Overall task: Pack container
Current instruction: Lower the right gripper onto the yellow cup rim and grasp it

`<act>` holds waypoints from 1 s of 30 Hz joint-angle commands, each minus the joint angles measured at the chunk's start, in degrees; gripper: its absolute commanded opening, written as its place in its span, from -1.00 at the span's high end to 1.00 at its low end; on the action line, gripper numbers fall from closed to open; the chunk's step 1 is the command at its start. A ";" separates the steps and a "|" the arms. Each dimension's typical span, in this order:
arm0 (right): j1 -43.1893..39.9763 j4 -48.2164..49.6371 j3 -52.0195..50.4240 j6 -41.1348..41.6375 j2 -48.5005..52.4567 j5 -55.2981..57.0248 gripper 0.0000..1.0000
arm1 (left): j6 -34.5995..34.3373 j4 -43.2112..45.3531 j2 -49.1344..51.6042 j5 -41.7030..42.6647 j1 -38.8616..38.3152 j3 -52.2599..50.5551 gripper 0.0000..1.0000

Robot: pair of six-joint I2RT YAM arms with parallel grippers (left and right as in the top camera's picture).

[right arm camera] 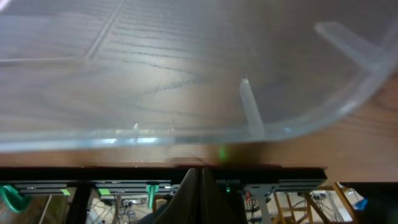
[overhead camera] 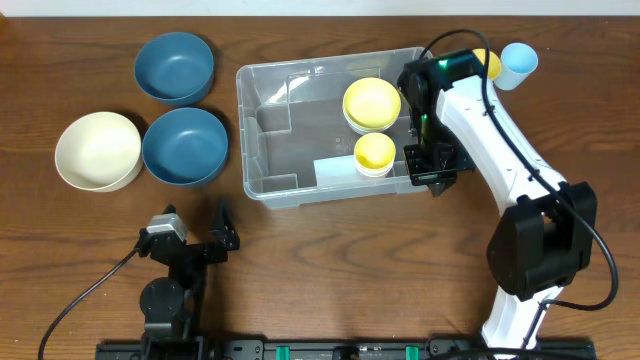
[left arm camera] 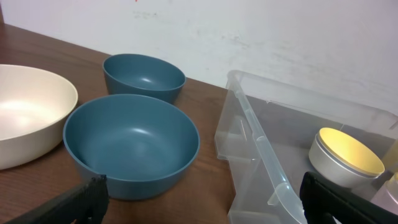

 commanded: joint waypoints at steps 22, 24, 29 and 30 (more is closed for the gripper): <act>-1.42 11.80 4.44 -8.90 -10.23 0.90 0.97 | 0.90 -2.10 -0.35 -0.68 0.13 -1.01 -0.96; -1.40 14.12 3.34 -10.05 -9.46 0.98 0.97 | 0.90 -2.10 -0.35 -0.68 0.13 -1.01 -0.96; -1.66 18.03 -1.11 -9.88 -8.52 2.99 0.99 | 0.90 -2.10 -0.35 -0.68 0.13 -1.01 -0.96; -1.88 18.75 -2.56 -9.79 -8.52 3.26 0.97 | 0.90 -2.10 -0.35 -0.68 0.13 -1.01 -0.96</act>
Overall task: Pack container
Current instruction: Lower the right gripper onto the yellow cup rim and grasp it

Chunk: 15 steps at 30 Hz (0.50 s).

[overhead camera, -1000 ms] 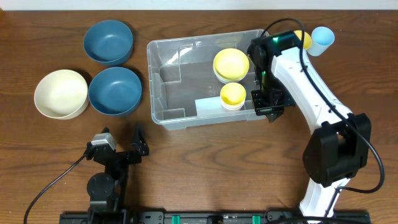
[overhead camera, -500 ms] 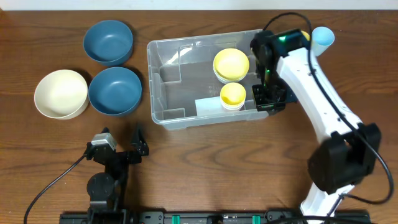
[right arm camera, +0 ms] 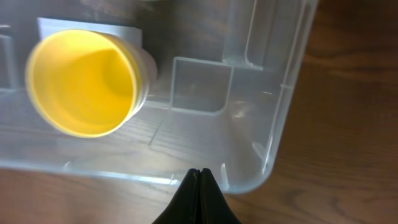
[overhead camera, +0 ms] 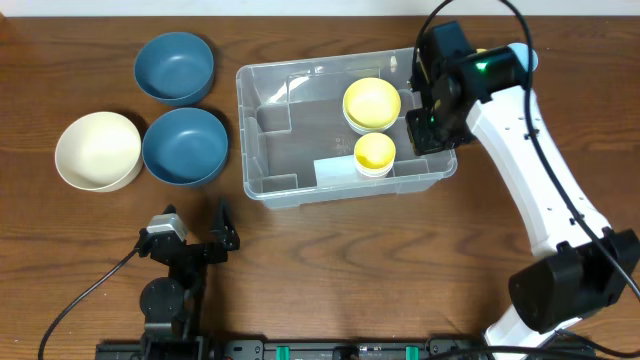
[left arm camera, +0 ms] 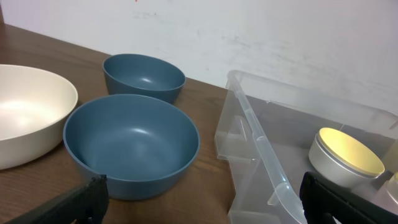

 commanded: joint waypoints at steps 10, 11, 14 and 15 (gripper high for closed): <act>-2.56 0.87 -11.50 0.44 1.01 1.68 0.98 | 0.90 -2.10 -0.35 -0.68 0.13 -1.01 -0.96; -2.51 0.33 -11.50 0.85 1.01 1.66 0.97 | 0.90 -2.10 -0.35 -0.68 0.13 -1.01 -0.96; -2.49 -1.31 -11.47 1.86 0.83 1.16 0.98 | 0.90 -2.10 -0.35 -0.68 0.13 -1.01 -0.96; -2.49 -1.66 -11.47 2.10 0.79 1.20 0.97 | 0.90 -2.10 -0.35 -0.68 0.13 -1.01 -0.96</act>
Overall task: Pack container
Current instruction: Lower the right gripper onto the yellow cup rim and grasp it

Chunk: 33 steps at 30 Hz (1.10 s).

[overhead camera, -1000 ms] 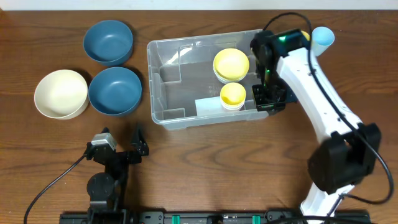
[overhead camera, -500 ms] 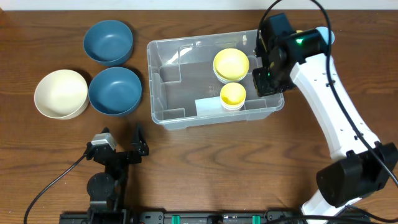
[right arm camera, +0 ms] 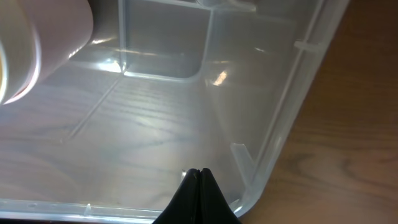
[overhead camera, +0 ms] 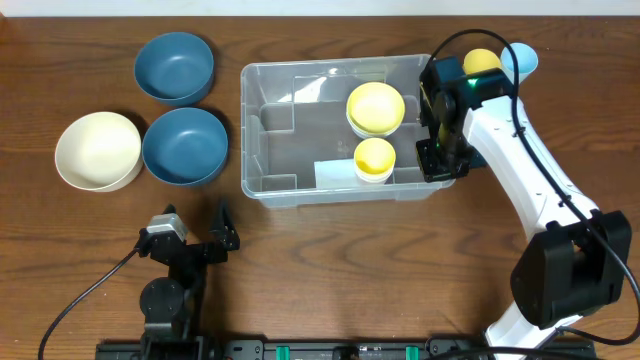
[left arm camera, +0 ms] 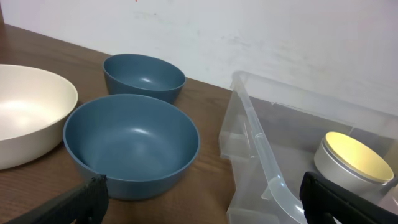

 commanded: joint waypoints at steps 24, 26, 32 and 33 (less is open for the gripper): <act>-8.26 9.97 22.27 10.84 0.46 6.14 -0.58 | 0.90 -2.10 -0.35 -0.68 0.13 -1.01 -0.96; -10.64 13.57 21.46 12.87 0.50 6.95 -0.58 | 0.90 -2.10 -0.35 -0.68 0.13 -1.01 -0.96; -17.40 24.09 18.34 22.23 2.38 6.99 -0.49 | 0.90 -2.10 -0.35 -0.68 0.13 -1.01 -0.96; -18.10 25.27 17.97 22.99 3.19 6.60 -0.49 | 0.90 -2.10 -0.35 -0.68 0.13 -1.01 -0.96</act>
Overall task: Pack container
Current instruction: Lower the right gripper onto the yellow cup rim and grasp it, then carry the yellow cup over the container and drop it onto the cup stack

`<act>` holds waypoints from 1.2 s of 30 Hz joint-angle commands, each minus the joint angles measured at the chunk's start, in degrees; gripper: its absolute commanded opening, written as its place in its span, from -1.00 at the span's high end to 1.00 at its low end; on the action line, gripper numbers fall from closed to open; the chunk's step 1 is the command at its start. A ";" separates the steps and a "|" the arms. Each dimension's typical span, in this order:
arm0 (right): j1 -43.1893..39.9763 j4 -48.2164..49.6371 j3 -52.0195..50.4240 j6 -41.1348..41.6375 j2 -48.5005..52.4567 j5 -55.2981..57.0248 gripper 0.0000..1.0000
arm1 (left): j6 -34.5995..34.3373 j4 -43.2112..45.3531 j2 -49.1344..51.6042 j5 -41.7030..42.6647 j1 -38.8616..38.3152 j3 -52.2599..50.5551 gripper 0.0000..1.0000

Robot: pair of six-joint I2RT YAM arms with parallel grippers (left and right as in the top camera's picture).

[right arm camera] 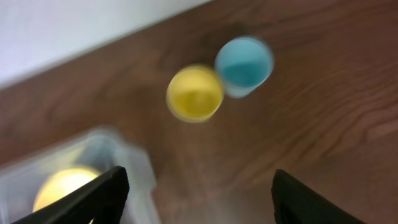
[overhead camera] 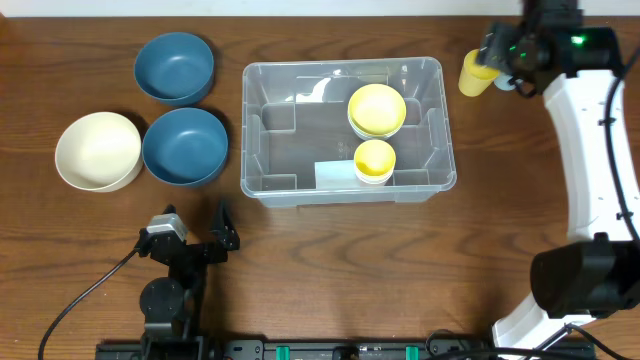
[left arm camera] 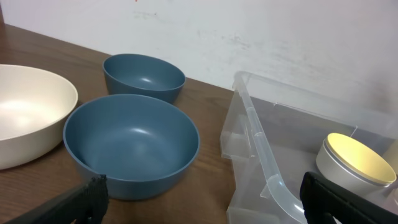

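Observation:
The clear plastic container (overhead camera: 262,170) sits mid-table with a yellow bowl (overhead camera: 377,108) and a small yellow cup (overhead camera: 375,160) inside it. A loose yellow cup (right arm camera: 194,93) and a light blue cup (right arm camera: 244,65) stand on the table right of the container's back corner. My right gripper (right arm camera: 199,208) hangs open above these two cups, holding nothing. Two blue bowls (overhead camera: 185,145) (overhead camera: 175,67) and a cream bowl (overhead camera: 97,150) lie left of the container. Near the front edge my left gripper (overhead camera: 192,240) stands open and empty, facing the nearer blue bowl (left arm camera: 130,143).
The right arm (overhead camera: 585,150) runs down the table's right side. A pale flat card (overhead camera: 330,172) lies on the container's floor beside the small yellow cup. The container's near corner (left arm camera: 249,155) stands right of the left gripper's line.
My right gripper was shut and low against the container's right wall; now it is open, high over the yellow and blue cups at the back right. The left arm has not moved.
The container lay skewed, with my shut right gripper at its front right corner. Then the gripper was over the container's right end, then at its right wall with the container squarer. Now the container sits square, slightly further right, and the gripper is open over the cups.

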 commanded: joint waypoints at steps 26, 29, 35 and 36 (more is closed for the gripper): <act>-5.27 12.31 -2.16 12.48 22.36 -6.49 0.23 | 0.90 -2.10 -0.35 -0.68 0.13 -1.01 -0.96; -5.09 11.41 -2.19 12.33 22.86 -6.49 0.33 | 0.90 -2.10 -0.35 -0.68 0.13 -1.01 -0.96; -4.81 10.25 -2.19 12.35 25.31 -6.51 0.46 | 0.90 -2.10 -0.35 -0.68 0.13 -1.01 -0.96; -4.81 10.19 -2.19 12.35 25.44 -6.51 0.54 | 0.90 -2.10 -0.35 -0.68 0.13 -1.01 -0.96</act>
